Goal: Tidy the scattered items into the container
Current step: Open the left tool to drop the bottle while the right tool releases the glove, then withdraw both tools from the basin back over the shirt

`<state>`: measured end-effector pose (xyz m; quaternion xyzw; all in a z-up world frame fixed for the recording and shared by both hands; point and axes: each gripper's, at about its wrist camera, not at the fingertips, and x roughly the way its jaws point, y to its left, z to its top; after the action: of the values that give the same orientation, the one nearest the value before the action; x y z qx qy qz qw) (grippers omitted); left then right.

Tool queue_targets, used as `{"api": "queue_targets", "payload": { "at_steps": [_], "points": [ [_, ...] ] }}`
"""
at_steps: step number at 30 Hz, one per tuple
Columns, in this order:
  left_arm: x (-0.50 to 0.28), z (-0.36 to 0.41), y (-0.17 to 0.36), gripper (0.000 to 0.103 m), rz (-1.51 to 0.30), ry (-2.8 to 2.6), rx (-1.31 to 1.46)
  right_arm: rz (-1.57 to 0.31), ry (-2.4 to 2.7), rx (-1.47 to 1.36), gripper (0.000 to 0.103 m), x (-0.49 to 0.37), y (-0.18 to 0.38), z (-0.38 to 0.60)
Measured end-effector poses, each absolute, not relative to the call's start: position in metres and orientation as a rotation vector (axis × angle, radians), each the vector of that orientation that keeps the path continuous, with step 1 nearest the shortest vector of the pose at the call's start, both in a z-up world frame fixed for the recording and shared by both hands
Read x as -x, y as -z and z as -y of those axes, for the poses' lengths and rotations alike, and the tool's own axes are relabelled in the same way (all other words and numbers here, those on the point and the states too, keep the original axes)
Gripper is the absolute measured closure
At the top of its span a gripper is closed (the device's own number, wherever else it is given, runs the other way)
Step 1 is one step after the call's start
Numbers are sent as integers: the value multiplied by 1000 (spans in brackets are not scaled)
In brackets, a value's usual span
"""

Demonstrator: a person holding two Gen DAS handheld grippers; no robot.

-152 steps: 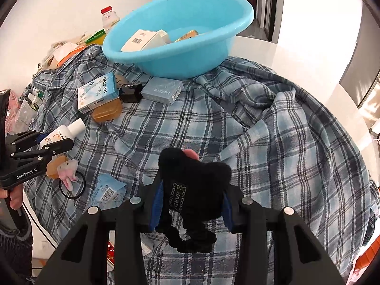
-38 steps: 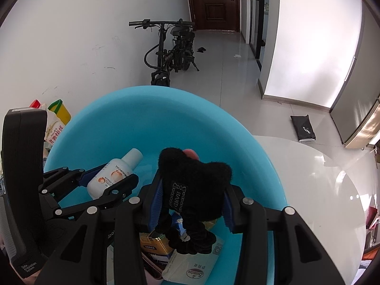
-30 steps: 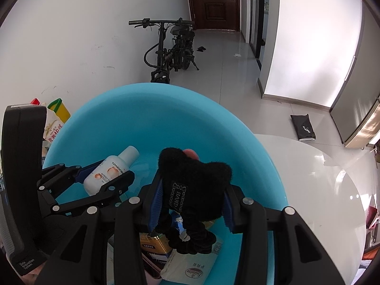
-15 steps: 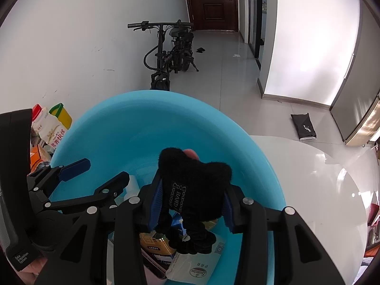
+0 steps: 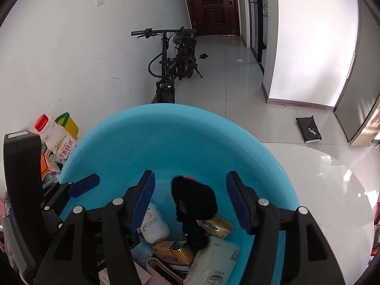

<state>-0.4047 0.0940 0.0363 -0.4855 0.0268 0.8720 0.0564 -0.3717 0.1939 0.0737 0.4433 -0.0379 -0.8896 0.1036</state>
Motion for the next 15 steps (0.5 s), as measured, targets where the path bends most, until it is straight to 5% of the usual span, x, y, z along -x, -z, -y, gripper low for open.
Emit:
{"api": "queue_targets", "payload": {
  "at_steps": [15],
  "points": [
    [391,-96,-47,28,-62,-2642,1452,88,2630,-1336,40,365,-78,-195]
  ]
}}
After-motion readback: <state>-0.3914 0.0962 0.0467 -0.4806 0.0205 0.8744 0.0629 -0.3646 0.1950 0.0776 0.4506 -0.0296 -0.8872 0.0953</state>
